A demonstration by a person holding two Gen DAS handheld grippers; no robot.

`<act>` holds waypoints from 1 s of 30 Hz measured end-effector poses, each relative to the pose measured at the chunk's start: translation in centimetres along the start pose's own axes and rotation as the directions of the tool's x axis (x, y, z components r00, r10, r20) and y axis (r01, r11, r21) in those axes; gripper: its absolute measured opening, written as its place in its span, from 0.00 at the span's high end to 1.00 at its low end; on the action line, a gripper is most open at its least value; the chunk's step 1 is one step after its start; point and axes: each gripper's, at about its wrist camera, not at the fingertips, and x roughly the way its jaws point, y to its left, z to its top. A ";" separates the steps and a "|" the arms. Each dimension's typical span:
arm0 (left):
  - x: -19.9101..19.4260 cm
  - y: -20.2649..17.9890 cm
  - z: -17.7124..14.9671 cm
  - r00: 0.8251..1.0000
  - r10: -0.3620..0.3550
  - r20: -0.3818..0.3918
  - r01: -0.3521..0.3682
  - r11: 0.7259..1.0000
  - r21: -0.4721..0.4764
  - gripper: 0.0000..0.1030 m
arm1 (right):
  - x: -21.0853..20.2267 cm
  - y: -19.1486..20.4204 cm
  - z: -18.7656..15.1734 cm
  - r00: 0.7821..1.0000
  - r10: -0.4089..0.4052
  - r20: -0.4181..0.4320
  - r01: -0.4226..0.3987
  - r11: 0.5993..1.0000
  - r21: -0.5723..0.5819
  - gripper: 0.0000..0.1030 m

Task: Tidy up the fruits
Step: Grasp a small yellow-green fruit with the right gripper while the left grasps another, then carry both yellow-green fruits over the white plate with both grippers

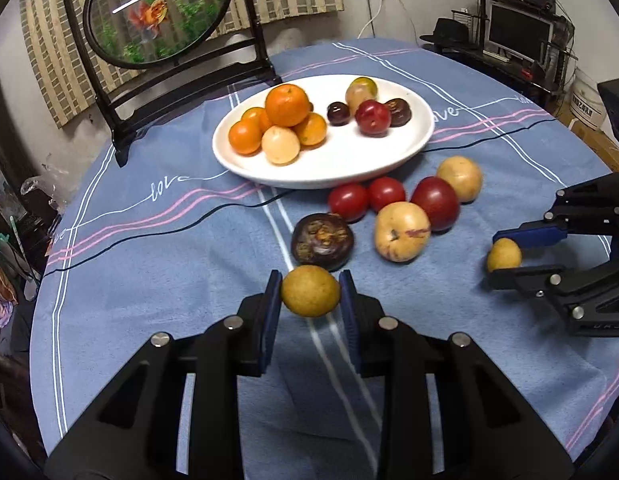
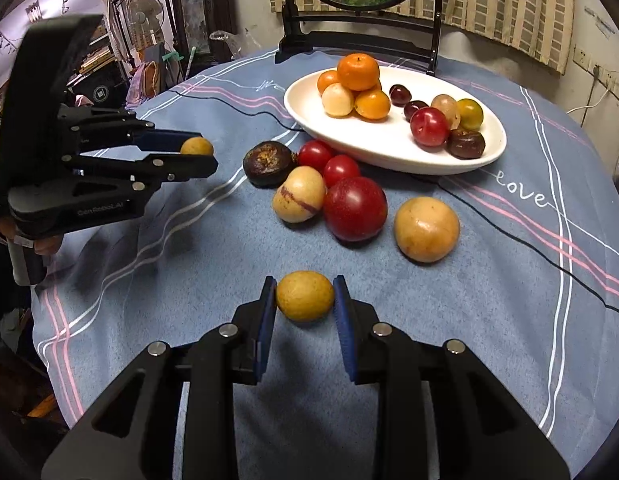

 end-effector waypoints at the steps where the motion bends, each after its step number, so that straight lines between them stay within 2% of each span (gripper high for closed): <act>1: 0.0 -0.1 0.2 1.000 -0.002 -0.002 0.002 1.000 0.001 0.72 | -0.1 -0.1 0.0 1.000 -0.002 0.000 0.002 1.000 0.000 0.72; 6: 0.0 -0.2 2.9 1.000 0.000 0.013 0.000 1.000 -0.010 0.72 | -1.6 -0.7 1.6 0.999 -0.012 0.044 0.012 1.000 0.008 0.72; 16: 1.6 0.0 10.2 0.996 0.050 0.074 -0.046 0.997 -0.055 0.72 | -4.1 -4.4 8.1 0.981 -0.078 0.180 0.070 0.996 0.048 0.72; 23: 3.4 -0.4 12.8 0.994 0.080 0.075 -0.074 0.994 -0.085 0.72 | -2.6 -7.3 11.8 0.972 -0.115 0.203 0.099 0.991 0.090 0.72; 30: 5.2 -0.3 13.6 0.989 0.133 0.068 -0.126 0.988 -0.087 0.72 | -0.5 -8.8 14.7 0.972 -0.114 0.205 0.091 0.989 0.117 0.72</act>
